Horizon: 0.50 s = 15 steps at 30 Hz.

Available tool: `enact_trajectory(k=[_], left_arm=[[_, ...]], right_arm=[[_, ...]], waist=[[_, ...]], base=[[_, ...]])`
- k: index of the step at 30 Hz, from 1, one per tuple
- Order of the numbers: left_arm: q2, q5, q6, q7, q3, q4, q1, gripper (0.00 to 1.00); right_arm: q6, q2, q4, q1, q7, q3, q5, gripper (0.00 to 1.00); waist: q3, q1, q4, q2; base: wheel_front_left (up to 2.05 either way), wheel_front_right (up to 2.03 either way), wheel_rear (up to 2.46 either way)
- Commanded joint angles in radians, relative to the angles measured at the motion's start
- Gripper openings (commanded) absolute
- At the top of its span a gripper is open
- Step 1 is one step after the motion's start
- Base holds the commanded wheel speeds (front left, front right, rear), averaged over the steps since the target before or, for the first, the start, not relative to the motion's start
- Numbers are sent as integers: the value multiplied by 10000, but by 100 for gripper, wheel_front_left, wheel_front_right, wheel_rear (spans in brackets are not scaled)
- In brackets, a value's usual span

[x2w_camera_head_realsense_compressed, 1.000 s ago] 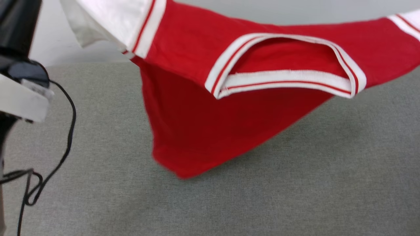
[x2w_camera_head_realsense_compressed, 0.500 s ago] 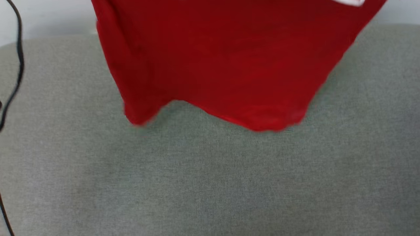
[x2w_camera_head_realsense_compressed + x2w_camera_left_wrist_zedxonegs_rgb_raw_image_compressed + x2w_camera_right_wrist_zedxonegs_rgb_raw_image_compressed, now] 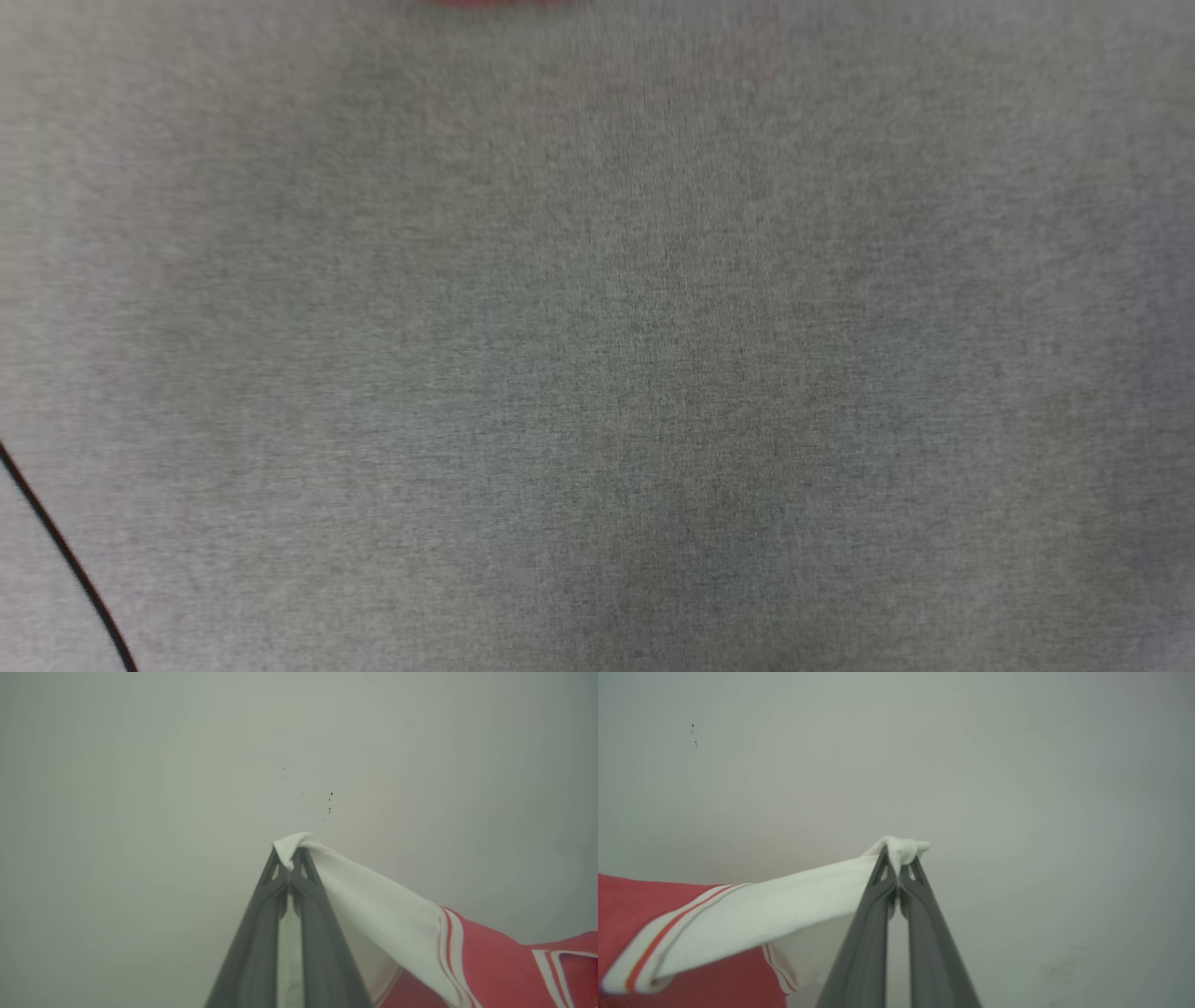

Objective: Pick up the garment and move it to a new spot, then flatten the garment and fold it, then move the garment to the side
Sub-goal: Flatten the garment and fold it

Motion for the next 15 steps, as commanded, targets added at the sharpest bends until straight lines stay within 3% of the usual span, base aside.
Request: enact_trajectory(k=[1, 7, 15], left_arm=[[-167, 125, -66, -332, -81, 369, -496, 0], [-549, 376, -256, -1523, -182, 1641, -1286, 0], [-1017, 291, -598, -2243, -493, 2503, -170, 0]], right_arm=[[-7, 133, 435, -598, -567, -125, -263, 0], [-5, 662, 2128, -1688, -2222, -390, -838, 0], [-5, 880, 3249, -938, -2976, -89, -740, 0]], waist=[[564, -2, -76, 0], [1165, -2, -18, 0], [1252, -2, 191, 0]], base=[[0, 0, 0], [0, 0, 0], [0, 0, 0]])
